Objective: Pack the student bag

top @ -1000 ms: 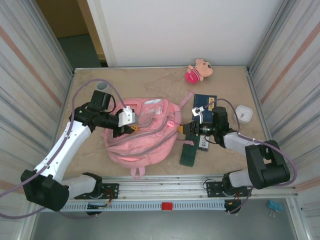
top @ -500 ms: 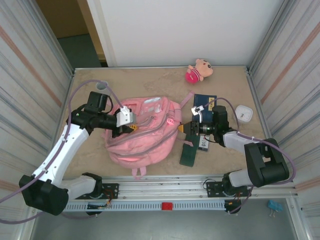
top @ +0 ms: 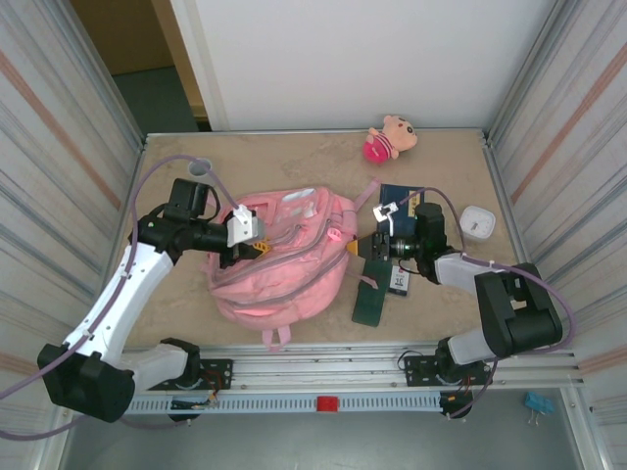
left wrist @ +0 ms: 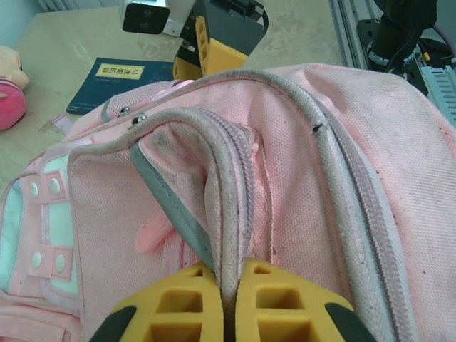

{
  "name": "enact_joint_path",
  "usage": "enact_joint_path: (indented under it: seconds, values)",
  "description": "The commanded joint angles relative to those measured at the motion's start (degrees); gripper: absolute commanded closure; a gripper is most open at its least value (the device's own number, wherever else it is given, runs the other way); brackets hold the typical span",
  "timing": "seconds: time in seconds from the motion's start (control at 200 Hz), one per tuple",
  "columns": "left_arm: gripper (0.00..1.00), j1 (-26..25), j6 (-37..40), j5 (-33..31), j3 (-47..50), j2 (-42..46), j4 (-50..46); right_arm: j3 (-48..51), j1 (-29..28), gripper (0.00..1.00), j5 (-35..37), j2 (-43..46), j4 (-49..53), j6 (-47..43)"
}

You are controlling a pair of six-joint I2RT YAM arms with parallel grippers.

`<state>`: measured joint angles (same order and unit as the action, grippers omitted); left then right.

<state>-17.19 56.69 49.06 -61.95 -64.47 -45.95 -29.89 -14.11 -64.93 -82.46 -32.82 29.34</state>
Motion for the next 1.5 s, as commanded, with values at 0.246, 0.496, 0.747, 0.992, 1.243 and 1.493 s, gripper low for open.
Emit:
enact_joint_path:
  seconds: [0.246,0.496,0.747,0.992,1.243,1.493]
  values:
    - [1.00,0.5,-2.0,2.2,2.2,3.5,9.4,-0.1,0.8,0.72,-2.9,5.3,2.1,0.1]
    - [1.00,0.5,-2.8,-1.5,3.1,4.0,11.0,-1.6,0.8,0.65,-2.3,6.3,7.8,-1.8]
    - [1.00,0.5,-3.6,-4.0,3.8,4.5,12.5,-1.5,0.9,0.84,-1.6,7.0,10.9,-2.3]
    - [1.00,0.5,-5.9,-8.7,4.5,5.0,14.6,-1.7,0.8,0.76,0.2,8.9,15.3,-3.0]
    - [1.00,0.5,-7.0,-9.7,5.5,5.4,16.1,-1.1,0.5,0.94,1.7,11.0,17.9,-3.4]
    - [1.00,-3.0,-13.2,-20.7,5.9,5.4,19.7,-2.9,-3.4,1.00,11.0,15.6,27.1,-5.4]
